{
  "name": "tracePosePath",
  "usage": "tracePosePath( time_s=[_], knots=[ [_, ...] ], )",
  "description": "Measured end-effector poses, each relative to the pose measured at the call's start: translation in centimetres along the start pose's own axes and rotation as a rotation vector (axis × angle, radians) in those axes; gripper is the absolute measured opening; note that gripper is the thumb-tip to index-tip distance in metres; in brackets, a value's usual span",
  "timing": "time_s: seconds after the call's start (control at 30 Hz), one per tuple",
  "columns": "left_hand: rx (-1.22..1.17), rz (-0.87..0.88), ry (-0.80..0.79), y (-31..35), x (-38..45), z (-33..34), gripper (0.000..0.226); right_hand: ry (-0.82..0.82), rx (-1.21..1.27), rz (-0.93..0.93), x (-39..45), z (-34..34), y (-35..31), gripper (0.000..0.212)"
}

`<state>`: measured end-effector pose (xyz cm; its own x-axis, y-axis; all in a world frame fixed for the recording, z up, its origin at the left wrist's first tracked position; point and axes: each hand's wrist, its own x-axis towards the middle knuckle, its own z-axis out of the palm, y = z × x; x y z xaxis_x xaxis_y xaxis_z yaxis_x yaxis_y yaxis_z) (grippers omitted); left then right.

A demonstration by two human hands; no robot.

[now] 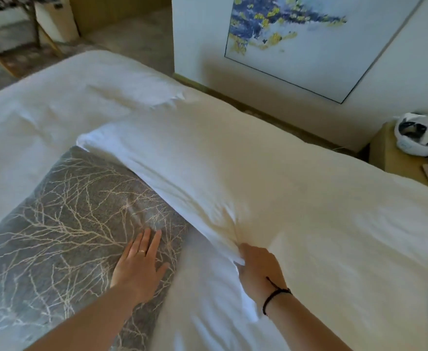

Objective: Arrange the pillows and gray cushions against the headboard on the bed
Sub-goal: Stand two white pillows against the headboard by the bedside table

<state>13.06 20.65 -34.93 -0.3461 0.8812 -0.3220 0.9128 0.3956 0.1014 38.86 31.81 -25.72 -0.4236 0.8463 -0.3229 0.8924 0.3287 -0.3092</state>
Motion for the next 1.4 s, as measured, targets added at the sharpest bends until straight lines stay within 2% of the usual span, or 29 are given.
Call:
tracePosePath(
  time_s=[0.07,0.1,0.2,0.33,0.43,0.57,0.67,0.73,0.8,0.9,1.0,1.03,1.1,1.2,1.27,1.33,1.4],
  knots=[
    [-0.137,0.033,-0.076,2.0,-4.1,-0.5,0.102,-0.004,0.054,0.065,-4.1,-1.1,0.7,0.003],
    [-0.167,0.066,-0.090,3.2,-6.1,-1.0,0.107,-0.005,0.090,0.090,-6.1,-1.5,1.0,0.005],
    [-0.176,0.199,0.023,7.3,-10.7,-3.4,0.108,-0.007,0.187,0.135,-12.4,-3.7,2.0,0.010],
    [-0.147,0.386,0.195,13.3,-15.7,-7.7,0.106,-0.029,0.261,0.186,-22.3,-6.4,3.5,0.041],
    [-0.048,0.452,0.203,18.1,-19.7,-11.3,0.108,-0.005,0.323,0.215,-30.0,-8.9,5.3,0.044],
    [0.132,0.670,0.214,23.8,-26.0,-14.6,0.090,0.002,0.355,0.292,-40.4,-12.6,9.4,0.039],
    [0.164,0.937,0.249,28.4,-28.9,-15.9,0.075,-0.009,0.440,0.377,-48.0,-14.1,13.7,0.034],
    [0.184,1.130,0.195,31.5,-30.6,-16.2,0.065,-0.046,0.519,0.405,-52.6,-14.2,16.4,0.031],
    [0.217,1.218,0.115,34.4,-31.9,-16.0,0.060,-0.105,0.525,0.457,-56.3,-13.7,18.2,0.029],
    [0.271,1.180,-0.019,37.0,-33.0,-14.2,0.060,-0.165,0.414,0.561,-59.0,-11.7,19.5,0.029],
    [0.276,1.106,-0.057,38.0,-32.7,-13.2,0.060,0.010,0.398,0.640,-59.5,-10.4,19.1,0.016],
    [0.255,1.085,-0.060,38.3,-32.5,-13.2,0.059,0.100,0.383,0.656,-59.3,-10.5,18.6,0.024],
    [0.222,1.040,-0.069,38.8,-32.3,-13.5,0.057,0.259,0.256,0.625,-58.5,-10.5,17.3,0.061],
    [0.144,0.971,-0.016,39.1,-32.0,-13.6,0.055,0.358,0.070,0.533,-56.3,-9.9,14.4,0.094],
    [0.029,0.873,0.024,39.2,-32.2,-13.2,0.056,0.411,-0.003,0.505,-54.8,-8.9,12.9,0.093],
    [-0.129,0.761,0.038,39.3,-33.0,-12.3,0.065,0.495,-0.033,0.506,-53.7,-7.7,11.9,0.082],
    [-0.235,0.749,0.038,39.2,-34.1,-11.1,0.075,0.522,-0.025,0.527,-53.1,-6.9,11.4,0.074]
  ],
)
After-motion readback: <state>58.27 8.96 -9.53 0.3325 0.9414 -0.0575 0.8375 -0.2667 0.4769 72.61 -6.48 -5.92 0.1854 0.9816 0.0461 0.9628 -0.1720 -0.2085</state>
